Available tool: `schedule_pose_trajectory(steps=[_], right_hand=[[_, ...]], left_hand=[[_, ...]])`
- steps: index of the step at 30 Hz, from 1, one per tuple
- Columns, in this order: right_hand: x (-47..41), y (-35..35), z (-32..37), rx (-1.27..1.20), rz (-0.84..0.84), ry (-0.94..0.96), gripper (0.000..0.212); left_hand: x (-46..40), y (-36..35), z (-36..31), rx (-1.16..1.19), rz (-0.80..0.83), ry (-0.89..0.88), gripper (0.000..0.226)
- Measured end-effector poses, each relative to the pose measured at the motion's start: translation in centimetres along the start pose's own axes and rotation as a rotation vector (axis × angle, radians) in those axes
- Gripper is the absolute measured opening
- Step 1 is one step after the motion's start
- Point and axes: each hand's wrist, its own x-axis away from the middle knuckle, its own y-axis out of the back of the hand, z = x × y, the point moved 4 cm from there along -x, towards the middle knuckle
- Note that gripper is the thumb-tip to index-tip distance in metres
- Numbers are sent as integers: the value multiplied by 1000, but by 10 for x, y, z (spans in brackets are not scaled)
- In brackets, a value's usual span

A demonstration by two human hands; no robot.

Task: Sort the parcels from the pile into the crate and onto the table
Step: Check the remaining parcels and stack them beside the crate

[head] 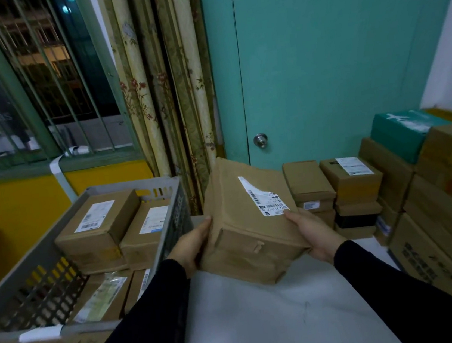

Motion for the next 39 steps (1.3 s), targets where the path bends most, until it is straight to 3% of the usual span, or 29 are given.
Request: schedule_pose_trajectory(steps=[3,7,8,11,15,20,24,26,39], right_hand=[[0,7,5,361,-55,122,33],[-4,8,5,642,-42,229,50],[-4,5,4,671,-27,229,59],[-6,-8,0,449,47,71,93],[14,-45,14,192,311,-29,63],[11,-39,16,43,236,-4,77],[9,-32,10,50,182,68,61],[8,-31,10,58,198,78,64],[7,-22,3,75,210,129,60]], left_hand=[[-6,7,4,91,0,-48,96],[-3,-3,4,297,55,-66,108],[0,-7,1,291,45,-86,102],[-1,-17,-2,254,47,-127,67],[-4,-30,-1,115,37,-225,54],[6,-40,-11,-100,45,-346,72],[17,-46,-18,-158,50,-407,85],[18,-48,-17,-145,65,-422,89],[25,-56,-13,-195,85,-450,86]])
